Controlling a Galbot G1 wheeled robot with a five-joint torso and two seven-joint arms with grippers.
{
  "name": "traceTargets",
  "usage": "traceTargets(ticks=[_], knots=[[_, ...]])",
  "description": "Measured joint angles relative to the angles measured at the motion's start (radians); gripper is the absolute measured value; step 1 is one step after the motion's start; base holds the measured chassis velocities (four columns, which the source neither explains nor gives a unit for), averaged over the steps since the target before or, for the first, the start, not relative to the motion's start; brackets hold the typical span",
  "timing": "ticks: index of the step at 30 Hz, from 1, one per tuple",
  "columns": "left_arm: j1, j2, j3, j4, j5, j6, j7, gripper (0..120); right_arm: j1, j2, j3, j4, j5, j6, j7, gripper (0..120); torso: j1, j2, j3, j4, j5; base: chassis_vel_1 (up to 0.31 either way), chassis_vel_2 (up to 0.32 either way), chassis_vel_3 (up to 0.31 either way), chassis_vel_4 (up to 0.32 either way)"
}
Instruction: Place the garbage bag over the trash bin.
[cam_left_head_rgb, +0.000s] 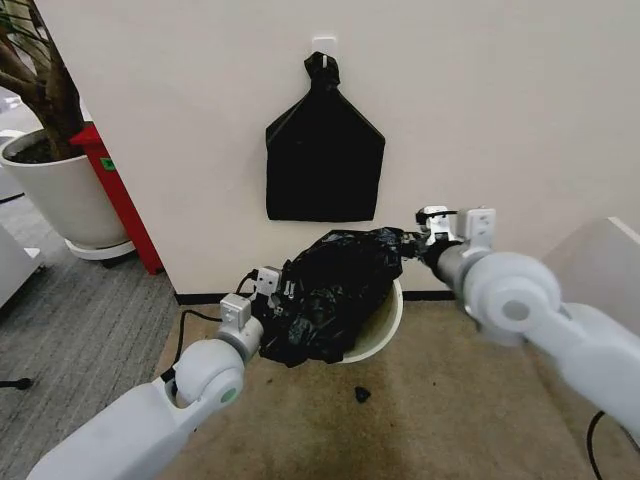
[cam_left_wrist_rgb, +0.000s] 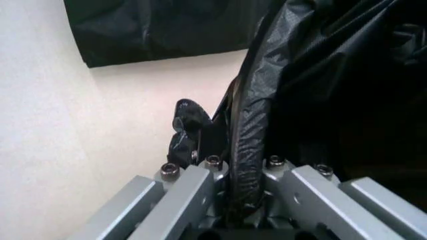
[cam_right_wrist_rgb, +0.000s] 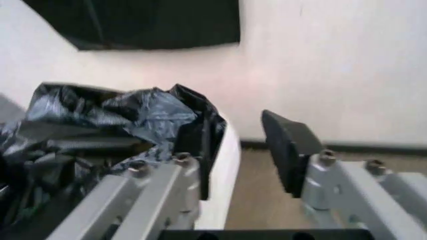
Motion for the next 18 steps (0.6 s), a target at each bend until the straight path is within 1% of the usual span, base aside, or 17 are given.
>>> traceTargets(ticks=[1, 3, 5, 6, 7, 8, 9, 10, 11, 13, 14, 15, 17, 18], knots=[[0.003, 0.000, -0.002, -0.001, 0.002, -0.002, 0.002, 1, 0.000, -0.003, 0.010, 0.000, 0.036, -0.003, 0.009, 28, 0.000, 0.000, 0.000, 0.0000, 0.0000, 0.000, 0.000, 0.000, 0.000], [0.013, 0.003, -0.012, -0.001, 0.020, -0.012, 0.014, 1, -0.001, -0.013, 0.036, 0.004, 0.163, -0.010, 0.079, 39, 0.000, 0.000, 0.000, 0.0000, 0.0000, 0.000, 0.000, 0.000, 0.000], [0.021, 0.006, -0.021, -0.002, 0.028, -0.021, 0.022, 1, 0.001, -0.020, 0.049, -0.001, 0.224, -0.013, 0.142, 48, 0.000, 0.000, 0.000, 0.0000, -0.0001, 0.000, 0.000, 0.000, 0.000], [0.024, 0.006, -0.025, -0.002, 0.029, -0.024, 0.024, 1, 0.001, -0.023, 0.053, -0.006, 0.238, -0.013, 0.156, 51, 0.000, 0.000, 0.000, 0.0000, -0.0001, 0.000, 0.000, 0.000, 0.000], [0.024, 0.006, -0.025, -0.002, 0.029, -0.024, 0.024, 1, 0.001, -0.023, 0.053, -0.006, 0.238, -0.013, 0.156, 51, 0.000, 0.000, 0.000, 0.0000, -0.0001, 0.000, 0.000, 0.000, 0.000], [0.029, 0.007, -0.029, -0.003, 0.030, -0.026, 0.027, 1, 0.000, -0.027, 0.058, -0.012, 0.247, -0.012, 0.168, 54, 0.000, 0.000, 0.000, 0.0000, 0.0000, 0.000, 0.000, 0.000, 0.000], [0.036, 0.009, -0.034, -0.005, 0.031, -0.029, 0.029, 1, -0.001, -0.032, 0.066, -0.019, 0.261, -0.011, 0.180, 61, 0.000, 0.000, 0.000, 0.0000, 0.0000, 0.000, 0.000, 0.000, 0.000], [0.040, 0.010, -0.037, -0.007, 0.031, -0.030, 0.030, 1, -0.001, -0.036, 0.070, -0.023, 0.270, -0.011, 0.184, 63, 0.000, 0.000, 0.000, 0.0000, 0.0000, 0.000, 0.000, 0.000, 0.000], [0.046, 0.011, -0.040, -0.010, 0.031, -0.033, 0.031, 1, -0.003, -0.042, 0.074, -0.028, 0.282, -0.012, 0.189, 70, 0.000, 0.000, 0.000, 0.0000, 0.0000, 0.000, 0.000, 0.000, 0.000], [0.053, 0.013, -0.046, -0.015, 0.031, -0.037, 0.031, 1, -0.007, -0.049, 0.078, -0.043, 0.295, -0.016, 0.192, 77, 0.000, 0.000, 0.000, 0.0000, -0.0002, 0.000, 0.000, 0.000, 0.000], [0.053, 0.013, -0.046, -0.015, 0.031, -0.037, 0.031, 1, -0.007, -0.049, 0.078, -0.043, 0.295, -0.016, 0.192, 77, 0.000, 0.000, 0.000, 0.0000, -0.0002, 0.000, 0.000, 0.000, 0.000], [0.055, 0.016, -0.050, -0.017, 0.031, -0.038, 0.031, 1, -0.008, -0.051, 0.081, -0.051, 0.299, -0.016, 0.193, 80, 0.000, 0.000, 0.000, 0.0000, 0.0000, 0.000, 0.000, 0.000, 0.000], [0.058, 0.021, -0.057, -0.019, 0.037, -0.038, 0.029, 1, 0.007, -0.052, 0.102, -0.057, 0.332, 0.001, 0.194, 91, 0.000, 0.000, 0.000, -0.0001, 0.0004, 0.000, 0.000, 0.000, 0.000], [0.058, 0.022, -0.060, -0.018, 0.045, -0.039, 0.027, 1, 0.025, -0.052, 0.115, -0.048, 0.359, 0.021, 0.194, 95, 0.000, 0.000, 0.000, 0.0000, -0.0001, 0.000, 0.000, 0.000, 0.000]])
